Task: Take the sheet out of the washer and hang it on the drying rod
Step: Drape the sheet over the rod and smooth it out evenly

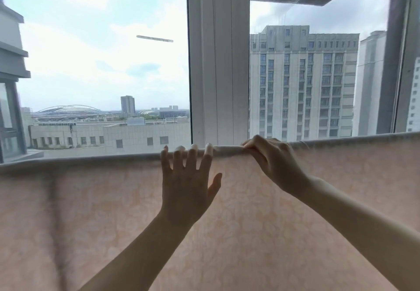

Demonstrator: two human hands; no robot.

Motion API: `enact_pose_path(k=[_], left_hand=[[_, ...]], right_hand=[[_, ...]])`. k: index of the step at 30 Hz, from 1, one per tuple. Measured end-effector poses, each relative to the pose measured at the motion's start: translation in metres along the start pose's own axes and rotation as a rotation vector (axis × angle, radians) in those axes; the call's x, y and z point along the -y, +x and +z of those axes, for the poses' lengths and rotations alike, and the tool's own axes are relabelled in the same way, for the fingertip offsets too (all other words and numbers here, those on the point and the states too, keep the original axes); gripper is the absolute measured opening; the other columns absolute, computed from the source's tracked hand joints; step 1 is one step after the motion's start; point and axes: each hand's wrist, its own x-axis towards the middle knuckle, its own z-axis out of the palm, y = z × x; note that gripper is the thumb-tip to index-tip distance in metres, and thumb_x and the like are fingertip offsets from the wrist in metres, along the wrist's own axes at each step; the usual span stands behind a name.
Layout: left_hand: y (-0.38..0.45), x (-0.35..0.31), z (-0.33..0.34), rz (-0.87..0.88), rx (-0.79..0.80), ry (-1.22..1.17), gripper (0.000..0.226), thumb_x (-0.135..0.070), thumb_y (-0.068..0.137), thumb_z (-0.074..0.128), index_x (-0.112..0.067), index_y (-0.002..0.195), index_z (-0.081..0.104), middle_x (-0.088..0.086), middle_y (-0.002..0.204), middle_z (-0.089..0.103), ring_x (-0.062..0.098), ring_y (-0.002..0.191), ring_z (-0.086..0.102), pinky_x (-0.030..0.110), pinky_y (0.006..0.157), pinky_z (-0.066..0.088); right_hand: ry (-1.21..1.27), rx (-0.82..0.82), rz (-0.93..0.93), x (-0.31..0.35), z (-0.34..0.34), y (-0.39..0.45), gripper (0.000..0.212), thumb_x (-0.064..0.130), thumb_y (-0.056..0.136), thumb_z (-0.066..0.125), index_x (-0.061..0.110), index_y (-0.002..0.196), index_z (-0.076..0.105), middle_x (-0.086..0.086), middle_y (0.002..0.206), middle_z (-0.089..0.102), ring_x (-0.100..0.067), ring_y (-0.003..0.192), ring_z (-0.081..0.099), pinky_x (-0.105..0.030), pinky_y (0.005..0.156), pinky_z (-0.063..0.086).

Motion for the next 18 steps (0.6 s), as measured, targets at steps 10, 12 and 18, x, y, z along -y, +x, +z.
enact_pose_path(k=[10, 12, 18], left_hand=[[-0.002, -0.046, -0.021, -0.058, 0.052, 0.051, 0.06, -0.05, 0.093, 0.046, -0.016, 0.141, 0.044, 0.016, 0.14, 0.049, 0.041, 0.132, 0.042, 0.063, 0.11, 0.023], [0.004, -0.062, -0.019, -0.049, 0.055, 0.054, 0.058, -0.05, 0.092, 0.048, -0.016, 0.14, 0.044, 0.016, 0.139, 0.05, 0.04, 0.131, 0.044, 0.064, 0.109, 0.025], [0.02, -0.098, -0.002, -0.064, 0.07, 0.054, 0.057, -0.055, 0.09, 0.047, -0.019, 0.134, 0.05, 0.013, 0.136, 0.053, 0.036, 0.128, 0.047, 0.063, 0.109, 0.025]], right_hand=[[-0.238, -0.135, -0.246, -0.034, 0.0, -0.022, 0.006, 0.012, 0.098, 0.058, 0.008, 0.095, 0.055, -0.006, 0.078, 0.069, -0.019, 0.063, 0.067, -0.033, 0.05, 0.055], [-0.224, -0.142, -0.259, -0.04, -0.003, -0.023, 0.007, 0.015, 0.098, 0.057, 0.009, 0.096, 0.054, -0.007, 0.081, 0.07, -0.02, 0.067, 0.069, -0.035, 0.051, 0.056], [-0.162, -0.115, -0.238, -0.048, -0.007, -0.03, 0.015, 0.016, 0.091, 0.066, 0.008, 0.099, 0.056, -0.01, 0.094, 0.072, -0.024, 0.085, 0.071, -0.041, 0.076, 0.059]])
